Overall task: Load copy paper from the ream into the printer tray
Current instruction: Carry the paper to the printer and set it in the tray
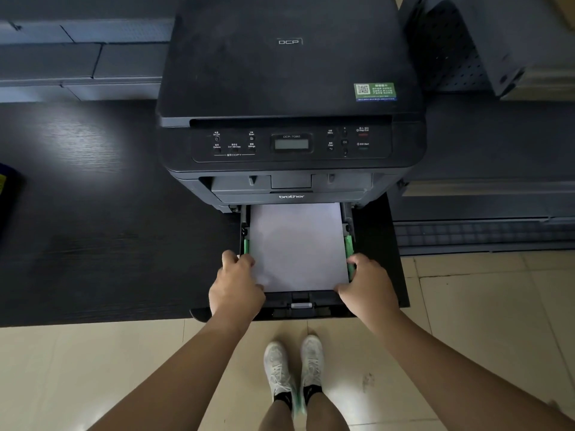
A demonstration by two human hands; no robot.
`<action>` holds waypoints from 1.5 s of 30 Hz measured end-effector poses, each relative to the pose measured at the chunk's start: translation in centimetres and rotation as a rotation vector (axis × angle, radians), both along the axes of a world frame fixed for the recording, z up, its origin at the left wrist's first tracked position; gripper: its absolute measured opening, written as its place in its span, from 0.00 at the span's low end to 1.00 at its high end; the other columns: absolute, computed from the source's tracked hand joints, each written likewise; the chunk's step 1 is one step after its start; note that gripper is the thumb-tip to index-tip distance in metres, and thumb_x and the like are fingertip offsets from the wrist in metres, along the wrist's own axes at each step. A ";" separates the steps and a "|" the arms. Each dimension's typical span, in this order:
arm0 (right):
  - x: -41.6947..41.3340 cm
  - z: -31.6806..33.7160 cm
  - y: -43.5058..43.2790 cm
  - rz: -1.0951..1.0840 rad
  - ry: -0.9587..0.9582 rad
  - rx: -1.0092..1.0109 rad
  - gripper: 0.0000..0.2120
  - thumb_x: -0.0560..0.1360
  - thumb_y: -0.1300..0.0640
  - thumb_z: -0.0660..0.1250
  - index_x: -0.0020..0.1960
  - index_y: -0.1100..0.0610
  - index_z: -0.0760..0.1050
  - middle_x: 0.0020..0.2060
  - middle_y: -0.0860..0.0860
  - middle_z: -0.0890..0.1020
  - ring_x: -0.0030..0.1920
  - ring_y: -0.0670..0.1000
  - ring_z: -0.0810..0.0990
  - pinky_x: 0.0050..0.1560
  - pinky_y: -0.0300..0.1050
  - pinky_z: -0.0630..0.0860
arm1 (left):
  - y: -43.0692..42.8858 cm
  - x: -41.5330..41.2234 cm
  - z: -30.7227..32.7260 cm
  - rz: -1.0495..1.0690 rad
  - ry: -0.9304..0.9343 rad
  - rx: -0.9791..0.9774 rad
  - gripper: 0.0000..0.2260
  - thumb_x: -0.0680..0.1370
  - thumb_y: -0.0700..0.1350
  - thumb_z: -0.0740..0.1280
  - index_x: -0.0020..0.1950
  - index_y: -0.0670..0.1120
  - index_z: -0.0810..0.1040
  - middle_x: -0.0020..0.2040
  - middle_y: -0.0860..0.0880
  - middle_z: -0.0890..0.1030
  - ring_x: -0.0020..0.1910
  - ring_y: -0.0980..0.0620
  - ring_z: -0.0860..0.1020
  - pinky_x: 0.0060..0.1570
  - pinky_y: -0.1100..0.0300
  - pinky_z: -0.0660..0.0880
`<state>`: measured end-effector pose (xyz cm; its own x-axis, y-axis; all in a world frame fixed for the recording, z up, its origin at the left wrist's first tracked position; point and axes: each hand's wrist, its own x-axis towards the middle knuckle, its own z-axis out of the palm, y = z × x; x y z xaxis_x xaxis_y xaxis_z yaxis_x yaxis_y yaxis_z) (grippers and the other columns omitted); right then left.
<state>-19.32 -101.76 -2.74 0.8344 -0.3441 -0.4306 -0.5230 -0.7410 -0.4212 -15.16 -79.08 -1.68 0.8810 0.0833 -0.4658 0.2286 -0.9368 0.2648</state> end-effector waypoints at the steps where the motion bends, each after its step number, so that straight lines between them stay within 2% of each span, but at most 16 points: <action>1: -0.1 0.1 0.0 0.019 -0.022 -0.002 0.27 0.69 0.57 0.75 0.66 0.53 0.73 0.53 0.53 0.78 0.45 0.53 0.80 0.42 0.46 0.81 | 0.2 0.1 0.0 -0.018 -0.008 -0.007 0.17 0.74 0.43 0.71 0.63 0.49 0.76 0.62 0.48 0.70 0.53 0.45 0.78 0.42 0.53 0.75; 5: -0.4 0.1 0.5 0.254 -0.154 0.042 0.14 0.76 0.60 0.67 0.61 0.58 0.80 0.53 0.54 0.81 0.52 0.53 0.81 0.52 0.45 0.79 | 0.1 0.0 -0.6 -0.275 -0.081 -0.067 0.11 0.79 0.42 0.64 0.57 0.49 0.83 0.56 0.50 0.80 0.57 0.48 0.77 0.49 0.53 0.77; 8: 0.5 -0.5 1.4 0.394 -0.081 0.071 0.16 0.78 0.63 0.60 0.61 0.58 0.80 0.56 0.54 0.82 0.56 0.55 0.81 0.56 0.45 0.78 | -0.6 0.1 -1.5 -0.419 -0.004 -0.101 0.14 0.78 0.37 0.61 0.57 0.46 0.82 0.54 0.47 0.81 0.57 0.45 0.76 0.53 0.50 0.77; 12: 1.7 -1.5 1.7 0.459 0.096 0.031 0.16 0.75 0.64 0.59 0.58 0.59 0.81 0.58 0.56 0.80 0.55 0.58 0.80 0.56 0.51 0.79 | -1.3 0.2 -1.9 -0.467 0.068 -0.099 0.17 0.77 0.35 0.59 0.61 0.45 0.81 0.59 0.46 0.78 0.58 0.43 0.77 0.55 0.49 0.77; 15: 1.9 -1.6 1.7 0.442 0.082 0.027 0.18 0.76 0.63 0.59 0.62 0.58 0.80 0.59 0.55 0.79 0.58 0.58 0.79 0.58 0.50 0.78 | -1.3 0.2 -2.1 -0.447 0.053 -0.096 0.15 0.77 0.35 0.59 0.58 0.43 0.81 0.58 0.45 0.79 0.55 0.42 0.78 0.52 0.49 0.78; 19: 1.4 -1.9 1.7 0.469 0.040 0.015 0.15 0.76 0.63 0.60 0.57 0.61 0.81 0.55 0.57 0.80 0.54 0.59 0.80 0.54 0.52 0.79 | -1.2 0.0 -2.2 -0.442 0.078 -0.108 0.14 0.78 0.36 0.59 0.59 0.42 0.81 0.60 0.45 0.78 0.57 0.42 0.78 0.53 0.49 0.77; 22: 1.2 -1.5 1.4 0.395 -0.060 0.042 0.13 0.76 0.60 0.62 0.55 0.62 0.81 0.51 0.57 0.82 0.51 0.58 0.82 0.52 0.51 0.80 | -1.1 0.0 -1.5 -0.382 0.069 -0.138 0.13 0.81 0.40 0.60 0.63 0.44 0.79 0.62 0.45 0.77 0.58 0.42 0.78 0.55 0.50 0.76; 24: 1.2 -1.1 0.5 0.273 -0.156 0.021 0.12 0.76 0.56 0.66 0.56 0.59 0.81 0.49 0.55 0.83 0.46 0.53 0.83 0.46 0.43 0.80 | -0.8 0.2 -0.8 -0.292 0.003 -0.163 0.14 0.81 0.42 0.62 0.66 0.46 0.78 0.63 0.46 0.77 0.59 0.44 0.78 0.55 0.52 0.75; 26: 1.1 -0.7 -0.9 0.108 -0.223 -0.035 0.12 0.75 0.52 0.69 0.55 0.57 0.81 0.45 0.52 0.85 0.40 0.48 0.82 0.37 0.32 0.73 | -0.1 0.6 -0.2 -0.129 -0.086 -0.187 0.14 0.80 0.42 0.64 0.65 0.47 0.79 0.63 0.45 0.78 0.58 0.44 0.79 0.52 0.53 0.75; 27: 1.1 -0.6 -1.6 0.028 -0.224 -0.049 0.12 0.75 0.51 0.70 0.53 0.57 0.81 0.43 0.52 0.85 0.37 0.48 0.81 0.34 0.30 0.69 | 0.4 0.9 0.0 -0.037 -0.109 -0.195 0.14 0.79 0.41 0.65 0.64 0.46 0.79 0.61 0.44 0.79 0.56 0.43 0.79 0.50 0.54 0.74; 31: 0.9 -0.6 -2.7 -0.100 -0.150 -0.048 0.13 0.72 0.49 0.73 0.48 0.59 0.81 0.39 0.53 0.86 0.35 0.50 0.81 0.33 0.37 0.70 | 1.6 1.5 -0.3 0.167 -0.092 -0.205 0.14 0.76 0.42 0.68 0.61 0.44 0.80 0.56 0.44 0.83 0.52 0.43 0.80 0.45 0.59 0.70; 34: 0.8 -0.7 -2.4 -0.096 -0.132 -0.038 0.10 0.74 0.51 0.72 0.44 0.59 0.81 0.32 0.50 0.81 0.27 0.42 0.74 0.27 0.34 0.64 | 1.6 1.4 -0.4 0.227 -0.075 -0.214 0.13 0.76 0.41 0.68 0.60 0.43 0.81 0.54 0.44 0.84 0.51 0.44 0.81 0.44 0.61 0.70; 37: 0.8 -0.8 -2.0 -0.117 -0.144 -0.029 0.09 0.74 0.52 0.72 0.42 0.58 0.81 0.30 0.49 0.80 0.26 0.39 0.72 0.26 0.32 0.62 | 1.5 1.5 -0.4 0.283 -0.078 -0.227 0.12 0.75 0.39 0.68 0.59 0.42 0.82 0.54 0.44 0.84 0.43 0.47 0.78 0.38 0.63 0.69; 39: 0.9 -0.7 -1.7 -0.123 -0.143 -0.031 0.09 0.73 0.52 0.72 0.39 0.58 0.80 0.28 0.49 0.80 0.25 0.39 0.72 0.25 0.32 0.62 | 1.4 1.6 -0.3 0.300 -0.079 -0.227 0.12 0.76 0.39 0.67 0.57 0.42 0.83 0.52 0.44 0.85 0.40 0.49 0.76 0.34 0.65 0.68; 43: 1.1 -0.6 -1.7 -0.110 -0.123 -0.025 0.10 0.74 0.54 0.71 0.36 0.58 0.78 0.26 0.50 0.79 0.22 0.43 0.73 0.23 0.35 0.62 | 1.1 1.6 -0.3 0.328 -0.065 -0.232 0.10 0.75 0.40 0.67 0.54 0.41 0.84 0.48 0.43 0.85 0.42 0.44 0.80 0.38 0.60 0.74; 45: 1.2 -0.7 -1.8 -0.102 -0.131 -0.015 0.11 0.74 0.56 0.70 0.35 0.59 0.78 0.25 0.52 0.78 0.22 0.44 0.72 0.22 0.36 0.63 | 1.0 1.7 -0.4 0.348 -0.054 -0.237 0.09 0.75 0.40 0.68 0.51 0.41 0.85 0.46 0.43 0.85 0.39 0.45 0.80 0.36 0.61 0.73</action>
